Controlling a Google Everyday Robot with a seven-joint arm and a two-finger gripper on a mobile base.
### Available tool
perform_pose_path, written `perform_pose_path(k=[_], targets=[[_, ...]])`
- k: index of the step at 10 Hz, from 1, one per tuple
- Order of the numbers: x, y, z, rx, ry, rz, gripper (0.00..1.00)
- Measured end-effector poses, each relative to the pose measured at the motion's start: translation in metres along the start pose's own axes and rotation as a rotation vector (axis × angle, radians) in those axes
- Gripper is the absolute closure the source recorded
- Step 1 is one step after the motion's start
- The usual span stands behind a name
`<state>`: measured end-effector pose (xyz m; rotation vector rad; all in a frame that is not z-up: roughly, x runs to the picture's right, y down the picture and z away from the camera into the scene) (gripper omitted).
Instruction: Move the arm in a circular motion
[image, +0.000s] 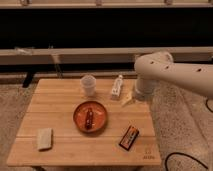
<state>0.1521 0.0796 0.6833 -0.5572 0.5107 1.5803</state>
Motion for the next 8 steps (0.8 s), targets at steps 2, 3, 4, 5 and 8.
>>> perform_pose_path(k=[2,3,4,5,8], targets=[[0.0,0.0,0.0,0.0,0.0,0.0,0.2],[0.0,0.0,0.0,0.0,0.0,0.0,0.2],[0.0,0.0,0.0,0.0,0.0,0.0,0.2],[-0.002,0.001,-0.001,-0.001,-0.003,-0.001,0.2],[-0.022,0.03,-0.002,0.015,0.001,-0.04,0.2]])
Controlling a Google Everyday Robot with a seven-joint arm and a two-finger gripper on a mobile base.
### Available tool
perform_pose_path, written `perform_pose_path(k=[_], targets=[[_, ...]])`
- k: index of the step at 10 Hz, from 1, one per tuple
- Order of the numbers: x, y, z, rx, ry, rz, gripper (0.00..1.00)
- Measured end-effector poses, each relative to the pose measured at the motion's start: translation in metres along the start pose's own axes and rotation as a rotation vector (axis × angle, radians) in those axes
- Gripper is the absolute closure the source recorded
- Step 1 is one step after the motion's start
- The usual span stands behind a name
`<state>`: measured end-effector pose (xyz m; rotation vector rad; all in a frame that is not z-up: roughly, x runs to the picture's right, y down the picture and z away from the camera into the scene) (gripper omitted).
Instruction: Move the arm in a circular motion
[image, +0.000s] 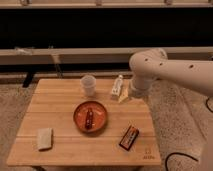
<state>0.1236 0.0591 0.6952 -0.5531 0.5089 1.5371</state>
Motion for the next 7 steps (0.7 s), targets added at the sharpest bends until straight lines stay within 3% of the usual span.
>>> perform_pose_path(k=[7], targets=[[-0.072,0.119,-0.002,0.042,0.007,-0.124,0.2]])
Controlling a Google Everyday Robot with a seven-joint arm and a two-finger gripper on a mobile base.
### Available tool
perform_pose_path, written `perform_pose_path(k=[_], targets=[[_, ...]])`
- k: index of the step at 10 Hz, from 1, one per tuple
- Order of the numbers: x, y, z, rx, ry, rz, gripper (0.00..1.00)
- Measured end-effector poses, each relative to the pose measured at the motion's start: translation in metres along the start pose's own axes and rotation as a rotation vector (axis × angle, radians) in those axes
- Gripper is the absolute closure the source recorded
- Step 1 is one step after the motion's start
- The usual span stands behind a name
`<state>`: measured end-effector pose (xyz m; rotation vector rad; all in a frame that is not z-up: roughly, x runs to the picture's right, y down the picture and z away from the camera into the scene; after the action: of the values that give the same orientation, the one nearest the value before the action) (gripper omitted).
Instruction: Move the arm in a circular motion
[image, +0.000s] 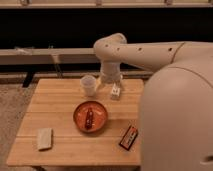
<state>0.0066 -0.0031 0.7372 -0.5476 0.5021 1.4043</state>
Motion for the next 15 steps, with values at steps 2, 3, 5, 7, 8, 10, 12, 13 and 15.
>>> perform_pose_path(k=[2,3,5,7,8,10,12,13,15], targets=[[-0.02,0.026,-0.001,0.012,0.001,-0.04,0.2],[-0.027,0.035,-0.002,0.021,0.004,-0.057,0.2],[-0.04,0.069,-0.004,0.034,0.012,-0.114,0.2],[-0.047,0.1,-0.007,0.057,0.02,-0.176,0.2],[-0.048,0.108,-0.007,0.064,0.021,-0.195,0.2],[-0.037,0.13,-0.01,0.08,0.04,-0.251,0.2],[-0.006,0.165,-0.011,0.094,0.058,-0.314,0.2],[0.004,0.173,-0.013,0.102,0.065,-0.336,0.2],[0.02,0.187,-0.015,0.112,0.078,-0.384,0.2]])
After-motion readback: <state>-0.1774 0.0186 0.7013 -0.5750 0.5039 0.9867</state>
